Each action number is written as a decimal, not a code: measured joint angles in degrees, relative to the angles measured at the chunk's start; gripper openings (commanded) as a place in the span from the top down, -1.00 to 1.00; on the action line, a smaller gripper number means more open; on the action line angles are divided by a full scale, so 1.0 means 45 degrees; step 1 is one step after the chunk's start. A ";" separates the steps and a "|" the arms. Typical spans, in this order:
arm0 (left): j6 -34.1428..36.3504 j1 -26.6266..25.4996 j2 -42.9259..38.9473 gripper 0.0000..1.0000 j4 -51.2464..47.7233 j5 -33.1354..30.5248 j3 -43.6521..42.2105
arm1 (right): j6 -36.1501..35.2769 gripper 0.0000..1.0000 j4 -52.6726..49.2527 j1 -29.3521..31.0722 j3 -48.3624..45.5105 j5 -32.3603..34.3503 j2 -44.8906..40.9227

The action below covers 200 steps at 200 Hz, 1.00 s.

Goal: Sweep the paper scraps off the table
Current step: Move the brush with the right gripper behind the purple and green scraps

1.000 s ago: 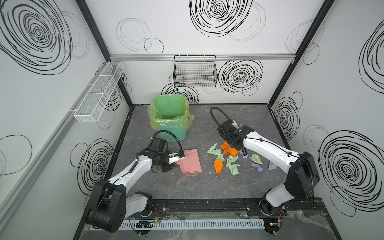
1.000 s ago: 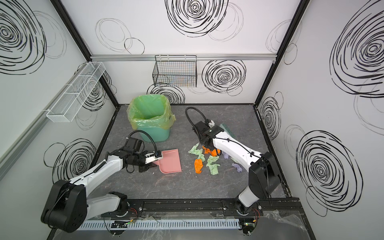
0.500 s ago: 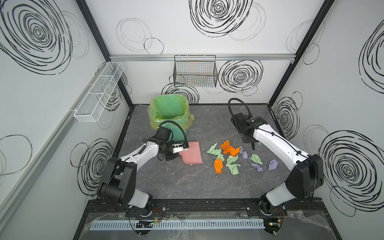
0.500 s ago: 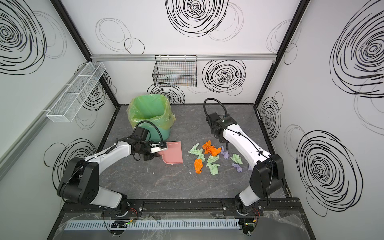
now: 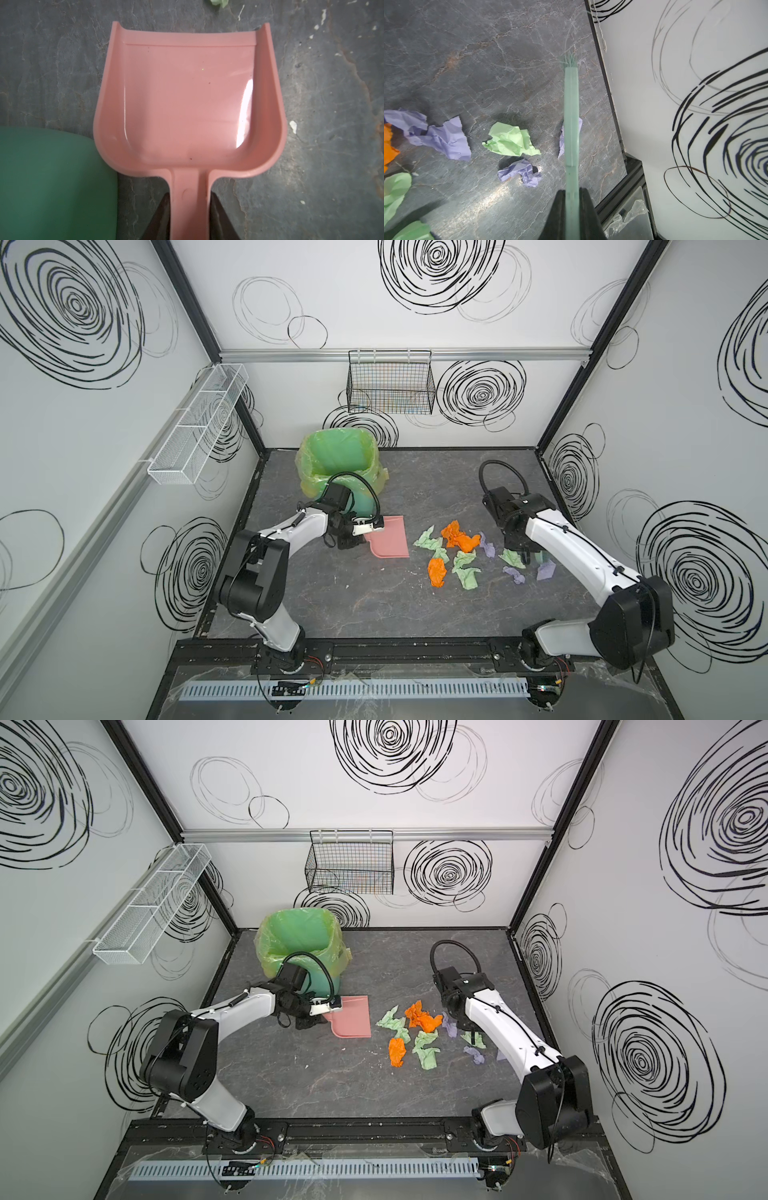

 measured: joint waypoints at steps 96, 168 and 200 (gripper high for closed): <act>-0.0010 -0.0175 0.0097 1.00 0.0015 0.0015 0.0034 | 0.0432 1.00 0.0005 -0.0515 -0.0287 0.0243 -0.1613; -0.0102 -0.0170 0.0073 1.00 -0.0146 0.0073 0.0253 | 0.1151 1.00 -0.0024 -0.1166 -0.0481 0.0903 -0.2482; -0.0102 -0.0165 0.0058 1.00 -0.0238 0.0209 0.0253 | 0.1005 1.00 0.0058 -0.1889 -0.0816 0.0675 -0.2603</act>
